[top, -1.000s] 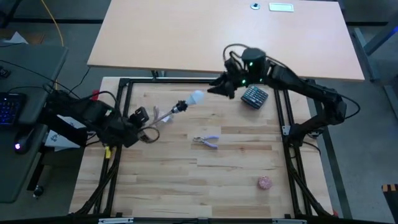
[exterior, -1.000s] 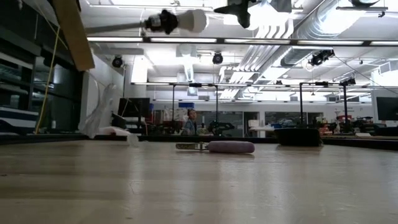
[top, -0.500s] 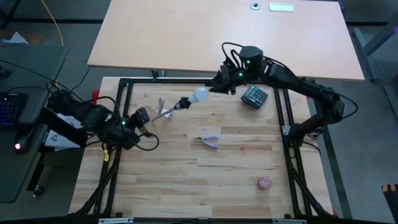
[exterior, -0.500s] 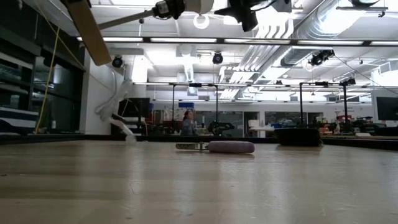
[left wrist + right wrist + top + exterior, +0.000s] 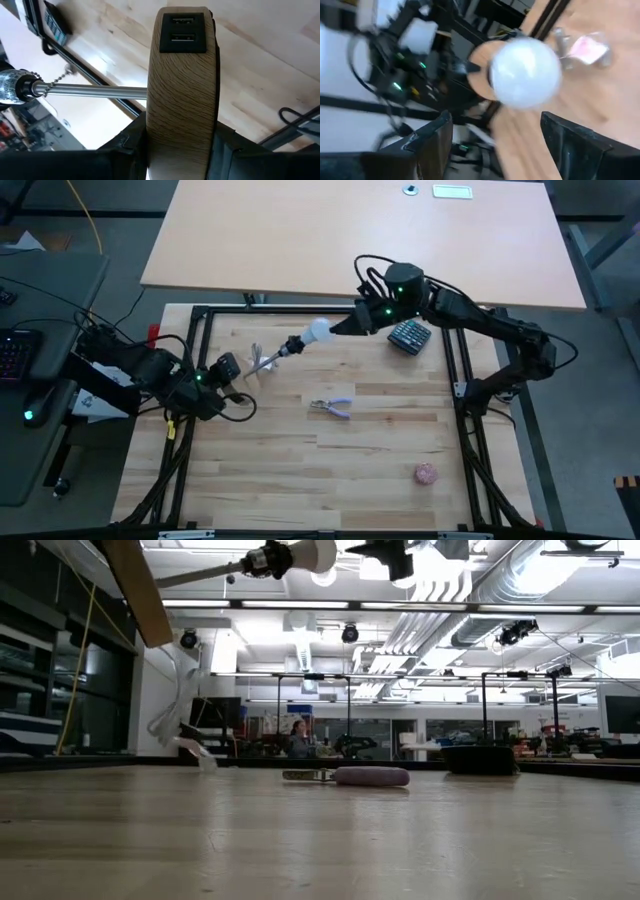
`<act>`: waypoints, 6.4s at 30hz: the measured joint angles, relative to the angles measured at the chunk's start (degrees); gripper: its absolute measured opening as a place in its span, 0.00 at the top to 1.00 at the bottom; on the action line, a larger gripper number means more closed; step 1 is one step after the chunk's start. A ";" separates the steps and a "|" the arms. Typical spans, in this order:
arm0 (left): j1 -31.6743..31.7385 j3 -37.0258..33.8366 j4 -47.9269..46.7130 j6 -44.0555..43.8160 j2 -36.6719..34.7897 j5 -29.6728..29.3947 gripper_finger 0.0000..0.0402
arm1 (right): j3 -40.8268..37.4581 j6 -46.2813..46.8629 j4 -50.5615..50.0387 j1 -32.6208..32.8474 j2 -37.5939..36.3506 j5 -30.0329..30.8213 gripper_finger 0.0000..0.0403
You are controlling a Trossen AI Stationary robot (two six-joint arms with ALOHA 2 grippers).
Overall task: Screw lightbulb
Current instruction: Remove the light bulb from the lamp socket
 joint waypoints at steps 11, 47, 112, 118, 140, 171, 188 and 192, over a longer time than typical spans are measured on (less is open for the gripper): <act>-0.26 0.00 0.25 1.74 -0.04 1.38 0.70 | 0.00 -40.25 -5.39 -0.83 -0.44 0.57 0.28; -0.24 -0.04 4.31 5.78 1.51 0.16 0.70 | 0.00 -94.86 -3.67 5.54 0.23 11.63 0.28; 4.43 0.04 9.15 1.51 2.41 -1.37 0.71 | 0.00 -6.62 -2.18 6.32 1.47 13.54 0.28; 4.42 0.07 14.13 -1.65 2.27 4.91 0.71 | 0.00 -52.33 -2.61 6.35 1.50 13.50 0.28; 5.64 -1.05 0.75 4.47 1.71 7.45 0.71 | 0.00 -110.33 -18.91 9.80 1.47 36.91 0.28; -2.10 2.14 3.00 -0.64 1.33 7.93 0.71 | 0.02 -120.10 -1.88 19.46 3.65 47.01 0.28; -10.44 2.14 0.02 -3.09 1.29 5.30 0.71 | 0.00 -117.38 -0.52 23.78 3.65 42.09 0.28; -10.52 2.14 0.22 -4.34 1.29 5.13 0.71 | 0.00 -114.56 0.89 24.54 3.65 42.03 0.28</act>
